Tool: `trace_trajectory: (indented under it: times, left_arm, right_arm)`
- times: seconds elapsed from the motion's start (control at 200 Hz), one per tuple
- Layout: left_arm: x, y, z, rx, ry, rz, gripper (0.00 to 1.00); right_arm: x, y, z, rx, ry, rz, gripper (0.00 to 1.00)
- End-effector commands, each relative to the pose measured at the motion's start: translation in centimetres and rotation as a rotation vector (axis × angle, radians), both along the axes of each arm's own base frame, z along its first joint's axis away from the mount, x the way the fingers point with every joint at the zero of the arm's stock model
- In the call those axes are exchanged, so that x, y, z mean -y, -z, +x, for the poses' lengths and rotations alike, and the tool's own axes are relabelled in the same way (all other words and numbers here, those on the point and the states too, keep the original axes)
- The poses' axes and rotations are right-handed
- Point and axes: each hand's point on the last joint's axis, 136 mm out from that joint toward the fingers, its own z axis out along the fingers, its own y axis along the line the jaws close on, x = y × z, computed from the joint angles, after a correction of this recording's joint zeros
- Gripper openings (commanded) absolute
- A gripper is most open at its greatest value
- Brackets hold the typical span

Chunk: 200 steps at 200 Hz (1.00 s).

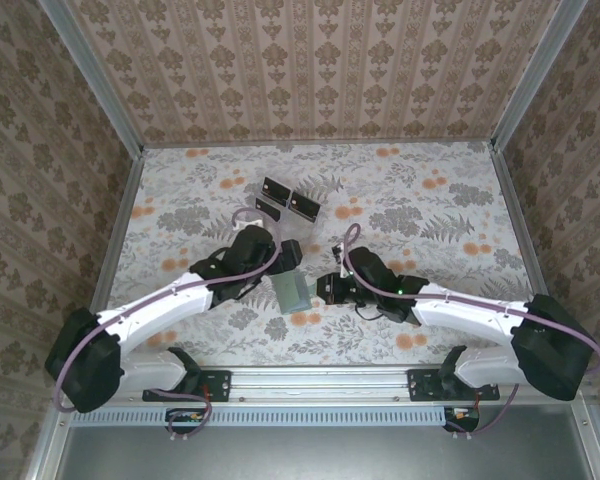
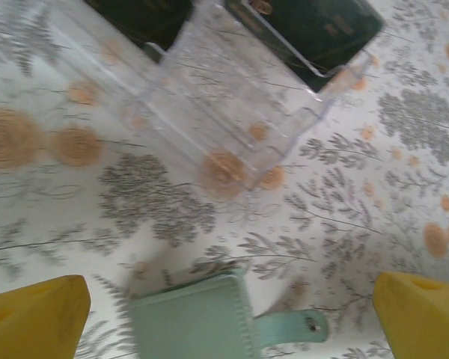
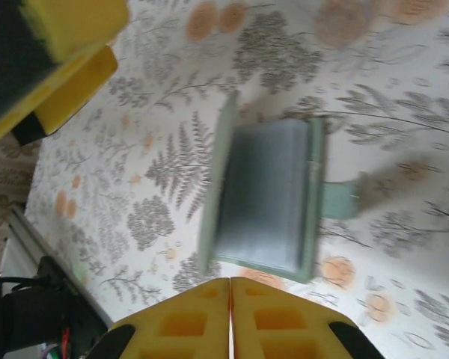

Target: Put the credit cards into the card holder

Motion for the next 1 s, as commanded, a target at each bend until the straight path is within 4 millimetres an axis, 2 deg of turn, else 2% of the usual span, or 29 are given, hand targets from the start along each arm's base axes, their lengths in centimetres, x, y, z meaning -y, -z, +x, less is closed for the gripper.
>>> trace_trajectory:
  times: [0.0, 0.165, 0.195, 0.375, 0.51, 0.735, 0.995]
  left_arm:
    - [-3.4, 1.1, -1.0, -0.038, -0.014, 0.136, 1.0]
    - [-5.9, 2.1, -1.5, -0.072, -0.045, 0.181, 1.0]
    - [-6.2, 2.3, -1.6, -0.079, -0.044, 0.192, 1.0]
    - [-7.2, 3.6, -3.0, -0.125, -0.027, 0.227, 1.0]
    - [-7.4, 4.7, -4.3, -0.151, -0.01, 0.216, 1.0]
    - [-6.4, 6.4, -6.1, -0.18, 0.064, 0.183, 1.0]
    - [-4.4, 7.6, -7.3, -0.172, 0.156, 0.158, 1.0]
  right_arm:
    - [-2.7, -2.2, -0.5, 0.041, -0.081, 0.042, 0.09]
    - [-4.9, -2.4, -0.9, 0.046, -0.135, 0.024, 0.05]
    - [-5.1, -1.2, -0.8, 0.024, -0.138, -0.001, 0.04]
    - [-6.1, 1.0, 0.0, 0.005, -0.148, -0.058, 0.0]
    - [-5.3, 3.4, 1.1, -0.005, -0.11, -0.132, 0.0]
    - [-4.1, 6.8, 2.0, -0.059, -0.063, -0.163, 0.0]
    - [-4.1, 7.8, 1.8, -0.079, -0.067, -0.161, 0.0]
